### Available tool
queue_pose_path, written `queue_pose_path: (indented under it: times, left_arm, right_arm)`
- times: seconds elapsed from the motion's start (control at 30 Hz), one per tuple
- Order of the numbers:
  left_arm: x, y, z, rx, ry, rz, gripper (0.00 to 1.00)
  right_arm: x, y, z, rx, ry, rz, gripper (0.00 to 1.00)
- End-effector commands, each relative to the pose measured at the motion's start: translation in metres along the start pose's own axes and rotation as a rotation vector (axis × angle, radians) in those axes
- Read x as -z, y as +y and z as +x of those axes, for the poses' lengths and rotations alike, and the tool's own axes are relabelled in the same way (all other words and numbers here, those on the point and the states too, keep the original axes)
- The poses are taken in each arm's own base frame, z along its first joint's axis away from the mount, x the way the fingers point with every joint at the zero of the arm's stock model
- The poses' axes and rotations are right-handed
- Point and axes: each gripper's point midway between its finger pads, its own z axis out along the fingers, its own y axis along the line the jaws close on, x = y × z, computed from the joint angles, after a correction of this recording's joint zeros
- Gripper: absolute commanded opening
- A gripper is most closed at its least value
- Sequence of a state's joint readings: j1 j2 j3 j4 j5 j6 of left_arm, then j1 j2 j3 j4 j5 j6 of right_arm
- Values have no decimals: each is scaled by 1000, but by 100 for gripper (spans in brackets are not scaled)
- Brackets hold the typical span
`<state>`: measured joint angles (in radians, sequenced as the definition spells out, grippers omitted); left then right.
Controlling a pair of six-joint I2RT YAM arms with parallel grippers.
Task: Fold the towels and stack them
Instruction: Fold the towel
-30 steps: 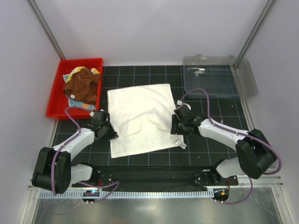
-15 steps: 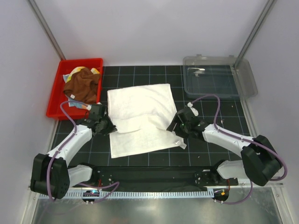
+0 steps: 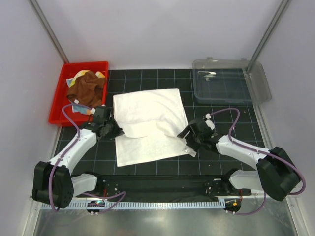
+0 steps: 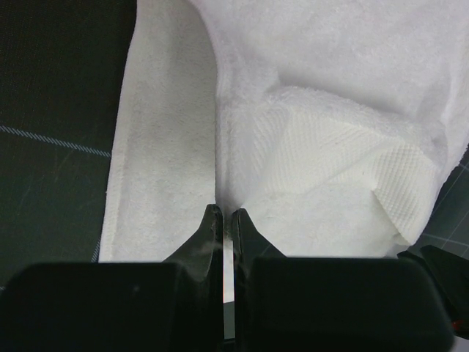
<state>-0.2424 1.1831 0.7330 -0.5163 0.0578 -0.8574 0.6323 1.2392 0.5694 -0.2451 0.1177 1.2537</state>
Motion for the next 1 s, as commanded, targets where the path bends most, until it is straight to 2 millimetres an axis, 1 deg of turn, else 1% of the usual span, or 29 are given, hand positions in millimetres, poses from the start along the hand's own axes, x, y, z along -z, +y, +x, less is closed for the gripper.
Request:
queue_pose_path:
  times: [0.0,0.07,0.1,0.13,0.17,0.2,0.23,0.27,0.37,0.4,0.43,0.47,0.5,0.57,0.6,0.63,0.67,0.7,0.73,0.77,0.8,0.83,0.87,0.9,0.93,0.97]
  left_arm:
    - [5,-11,-6,1,-8,26,0]
    - [5,-12,-7,-1,-10,26,0]
    - [5,-12,-8,-4,-13,27,0]
    - [5,-12,-8,-6,-15,26,0]
    - [5,-12,-9,-8,-15,23,0]
    - [5,-11,-11,-7,-23,16,0]
    - [5,-11,-12,-10,-28,12,0]
    - [5,-11,-14,-11,-33,6,0]
    - [6,-13,-20,-20,-46,-3,0]
    - [6,-16,-23,-18,-50,0,0]
    - [4,-17,-24,-16,-44,-4,0]
    - [3,-19,-25,-10,-41,1,0]
    - [3,-22,-27,-9,-41,8,0]
    - [-2,-27,-29,-2,-19,10,0]
    - [-4,-27,-31,2,-15,6,0]
    - [-3,-32,-38,6,-22,12,0]
    - [-9,-29,-39,15,-2,-8,0]
    - [-10,-31,-41,19,7,-3,0]
    - [-9,-35,-46,24,7,4,0]
    - [-15,-32,-48,34,15,-9,0]
    - [-16,-34,-48,39,23,-3,0]
    - [-17,-36,-50,42,26,-2,0]
    - [-19,-37,-51,48,30,-2,0]
    - [-20,-37,-53,53,29,0,0]
    - [-21,-37,-53,55,30,1,0]
    - [-23,-38,-53,56,33,3,0]
  right_arm:
    - [-2,17,-5,-51,-24,-64,70]
    - [-5,19,-5,-43,-22,-63,67]
    - [-6,20,-6,3,-25,-68,61]
    - [-6,27,-10,60,-41,-77,58]
    - [-6,20,-16,118,-64,-31,55]
    - [-4,13,-21,236,-88,11,54]
    - [2,18,-30,312,-114,22,54]
    - [6,21,-33,389,-121,17,54]
    - [19,20,-49,622,-170,55,51]
    - [20,21,-49,672,-165,45,51]
    - [21,22,-51,779,-157,49,52]
    - [15,19,-44,839,-103,48,52]
    - [11,15,-42,892,-71,71,52]
    - [11,14,-39,1015,-10,89,52]
    - [9,15,-28,1050,46,49,52]
    - [9,19,-24,1080,63,22,52]
    - [11,25,-15,1170,78,-21,52]
    - [13,29,-10,1219,78,-49,52]
    - [12,30,-9,1258,63,-41,52]
    - [13,31,-7,1286,58,-38,52]
    - [11,31,-6,1301,65,-31,52]
    - [6,30,-7,1325,76,-6,52]
    - [7,24,-7,1355,95,28,52]
    - [5,22,-5,1394,105,43,52]
    - [3,19,-7,1404,101,70,52]
    - [2,20,-6,1429,103,63,51]
